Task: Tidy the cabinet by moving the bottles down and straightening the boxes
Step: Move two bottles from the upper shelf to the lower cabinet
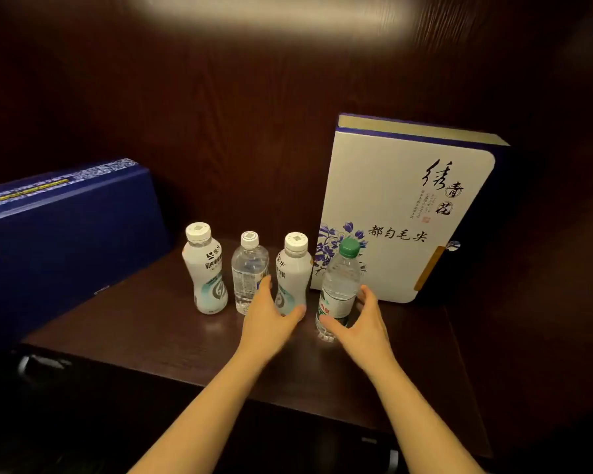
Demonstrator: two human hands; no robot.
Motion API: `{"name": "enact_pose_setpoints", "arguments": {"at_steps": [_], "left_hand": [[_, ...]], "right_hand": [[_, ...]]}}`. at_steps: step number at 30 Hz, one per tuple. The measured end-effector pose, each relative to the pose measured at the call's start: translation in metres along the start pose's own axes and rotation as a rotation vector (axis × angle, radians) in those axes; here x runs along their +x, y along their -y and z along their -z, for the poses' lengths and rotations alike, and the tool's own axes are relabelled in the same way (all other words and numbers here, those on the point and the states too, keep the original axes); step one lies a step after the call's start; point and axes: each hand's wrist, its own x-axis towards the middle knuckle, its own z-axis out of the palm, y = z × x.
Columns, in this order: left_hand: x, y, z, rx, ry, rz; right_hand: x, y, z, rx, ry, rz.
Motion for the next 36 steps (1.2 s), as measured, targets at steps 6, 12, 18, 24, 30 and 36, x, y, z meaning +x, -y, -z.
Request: {"name": "enact_pose_setpoints", "arguments": {"at_steps": [6,12,18,24,30,36], "left_hand": [[0.019,-0.003,-0.021,-0.048,-0.054,0.002],[0.031,0.005,-0.029,0.003,-0.078,0.012],[0.029,0.006,-0.029,0.027,-0.115,0.017],[0.003,0.005,-0.019,0.038,-0.131,-0.011],[-0.038,0.005,-0.002,0.063,-0.110,-0.011],[-0.078,-0.002,0.020,0.053,-0.068,-0.068]], "right_hand": [[0.020,-0.007,-0.013,0.103,0.020,0.069],[0.027,-0.010,-0.014,0.089,-0.024,0.098],[0.028,-0.014,-0.014,0.107,-0.035,0.099],[0.008,-0.017,-0.008,0.113,-0.057,0.100],[-0.034,-0.016,0.000,0.102,-0.117,0.085],[-0.088,-0.009,0.013,0.078,-0.175,0.063]]}}
